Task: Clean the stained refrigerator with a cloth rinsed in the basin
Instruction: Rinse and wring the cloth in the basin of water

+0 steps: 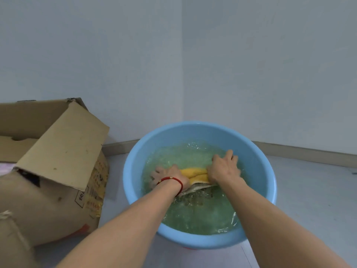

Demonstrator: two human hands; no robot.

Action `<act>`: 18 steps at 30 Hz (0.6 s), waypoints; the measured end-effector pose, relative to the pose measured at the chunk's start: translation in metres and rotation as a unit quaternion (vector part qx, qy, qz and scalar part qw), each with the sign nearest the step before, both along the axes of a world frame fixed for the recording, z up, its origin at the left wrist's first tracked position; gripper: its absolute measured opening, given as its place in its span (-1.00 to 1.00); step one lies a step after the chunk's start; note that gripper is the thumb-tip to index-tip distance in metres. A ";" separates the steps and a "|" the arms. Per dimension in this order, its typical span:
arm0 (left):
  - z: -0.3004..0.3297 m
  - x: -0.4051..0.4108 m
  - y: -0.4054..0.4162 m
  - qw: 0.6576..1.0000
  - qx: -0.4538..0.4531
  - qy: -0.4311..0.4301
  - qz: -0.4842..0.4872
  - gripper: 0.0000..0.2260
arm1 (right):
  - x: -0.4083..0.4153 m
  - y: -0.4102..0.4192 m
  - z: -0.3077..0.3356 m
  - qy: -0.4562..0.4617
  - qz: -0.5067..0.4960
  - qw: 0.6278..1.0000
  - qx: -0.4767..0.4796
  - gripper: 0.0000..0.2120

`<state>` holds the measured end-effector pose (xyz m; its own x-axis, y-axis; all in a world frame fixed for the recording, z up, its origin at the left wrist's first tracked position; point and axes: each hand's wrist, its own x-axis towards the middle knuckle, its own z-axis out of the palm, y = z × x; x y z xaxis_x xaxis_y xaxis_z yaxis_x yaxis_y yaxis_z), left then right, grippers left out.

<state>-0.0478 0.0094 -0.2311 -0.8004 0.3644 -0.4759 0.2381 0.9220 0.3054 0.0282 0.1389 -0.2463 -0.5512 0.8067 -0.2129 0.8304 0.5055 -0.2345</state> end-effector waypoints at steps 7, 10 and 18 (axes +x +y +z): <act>-0.031 -0.014 0.025 0.924 0.256 -0.162 0.235 -0.42 | -0.020 -0.032 0.010 0.231 -0.139 0.835 -0.480 -0.71; -0.017 -0.007 0.021 0.906 0.304 -0.215 0.204 -0.45 | -0.031 -0.043 0.013 0.263 -0.129 0.842 -0.452 -0.66; -0.014 -0.026 0.001 0.993 0.116 -0.006 0.006 -0.61 | -0.010 -0.023 0.006 -0.012 0.055 0.996 0.064 -0.58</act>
<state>-0.0737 0.0109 -0.2448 -0.8003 0.4555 -0.3898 0.2217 0.8290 0.5134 0.0184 0.1156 -0.2399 -0.6343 0.7626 -0.1271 0.7725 0.6189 -0.1423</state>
